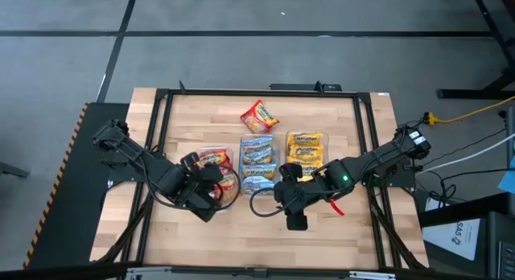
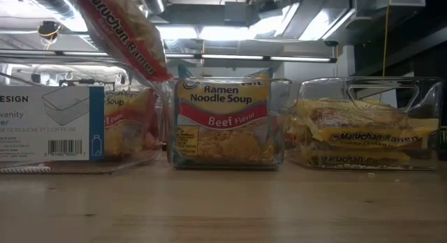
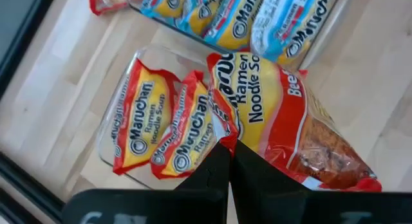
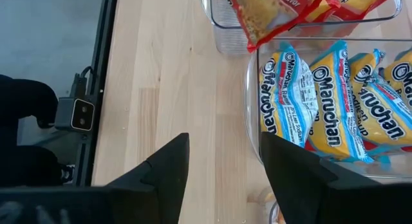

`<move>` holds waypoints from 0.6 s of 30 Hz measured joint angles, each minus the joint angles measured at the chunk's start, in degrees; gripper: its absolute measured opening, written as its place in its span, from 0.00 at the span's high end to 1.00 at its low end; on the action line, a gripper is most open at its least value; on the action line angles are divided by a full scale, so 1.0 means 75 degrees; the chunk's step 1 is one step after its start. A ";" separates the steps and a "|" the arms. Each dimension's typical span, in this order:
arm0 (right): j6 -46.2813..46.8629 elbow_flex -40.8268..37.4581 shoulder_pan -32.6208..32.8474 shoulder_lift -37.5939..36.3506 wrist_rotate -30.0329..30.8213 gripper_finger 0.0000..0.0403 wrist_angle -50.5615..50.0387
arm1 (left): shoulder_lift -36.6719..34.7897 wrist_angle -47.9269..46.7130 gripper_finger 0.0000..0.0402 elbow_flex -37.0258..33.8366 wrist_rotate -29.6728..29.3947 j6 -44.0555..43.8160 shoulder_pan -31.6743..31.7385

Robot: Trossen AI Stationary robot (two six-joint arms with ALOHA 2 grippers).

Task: Sort Maruchan noodles
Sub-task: Put the red noodle pack into the left transparent bin

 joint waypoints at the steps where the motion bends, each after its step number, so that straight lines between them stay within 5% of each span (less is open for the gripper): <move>1: 0.0000 0.0000 0.0000 0.0000 0.0002 0.51 0.0000 | 0.0000 -0.0011 1.00 0.0000 0.0066 -0.0005 0.0000; 18: 0.0000 -0.0006 0.0000 0.0000 -0.0017 0.51 -0.0010 | 0.0006 -0.0726 1.00 -0.0001 0.0536 -0.0409 0.0000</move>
